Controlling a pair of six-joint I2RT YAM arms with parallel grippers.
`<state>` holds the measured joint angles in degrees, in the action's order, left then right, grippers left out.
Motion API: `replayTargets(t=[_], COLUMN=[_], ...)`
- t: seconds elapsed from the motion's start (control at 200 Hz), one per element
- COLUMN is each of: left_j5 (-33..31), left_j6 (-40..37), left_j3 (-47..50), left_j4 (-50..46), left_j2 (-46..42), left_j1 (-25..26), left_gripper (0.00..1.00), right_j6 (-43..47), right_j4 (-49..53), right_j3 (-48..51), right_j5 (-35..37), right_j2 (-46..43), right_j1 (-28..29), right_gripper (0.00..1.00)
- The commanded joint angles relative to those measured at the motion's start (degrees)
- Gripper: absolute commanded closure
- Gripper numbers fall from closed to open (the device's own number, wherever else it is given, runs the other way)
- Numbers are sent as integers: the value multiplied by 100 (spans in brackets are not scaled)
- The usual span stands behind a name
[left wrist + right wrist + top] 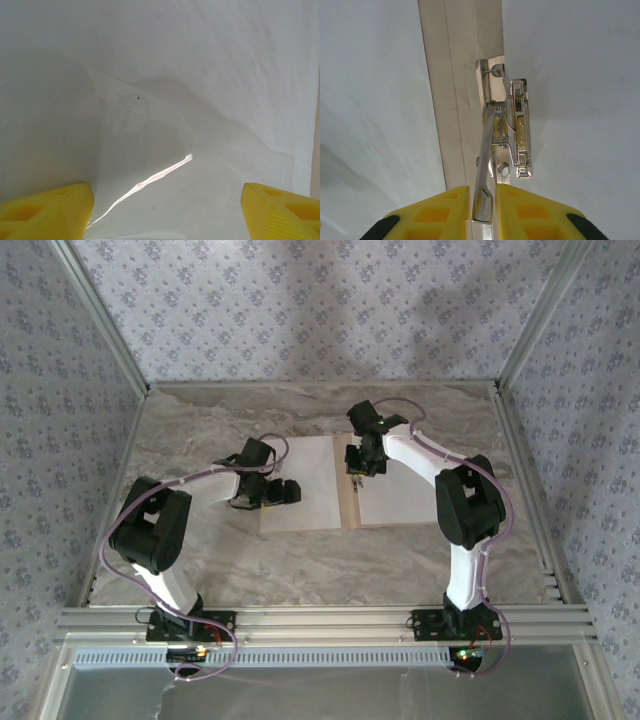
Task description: Put the files into the folder
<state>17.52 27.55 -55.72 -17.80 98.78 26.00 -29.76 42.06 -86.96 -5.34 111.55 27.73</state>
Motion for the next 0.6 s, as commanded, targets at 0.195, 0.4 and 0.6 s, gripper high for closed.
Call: replayTargets(t=[0.195,0.4,0.6], left_j5=[-189,-209,-245], left_j6=[9,5,5], left_j3=[27,-1,-15], left_j4=[-503,-539,-558], left_j2=[242,272,273], left_j1=[27,20,28], left_gripper=[20,20,19], right_j6=[102,146,174], right_j4=[322,342,403], right_j3=[-303,-310,-305], right_j5=[-27,-172,-81], right_j2=[175,216,201], right_j1=[-32,-35,-27], right_gripper=[77,78,75])
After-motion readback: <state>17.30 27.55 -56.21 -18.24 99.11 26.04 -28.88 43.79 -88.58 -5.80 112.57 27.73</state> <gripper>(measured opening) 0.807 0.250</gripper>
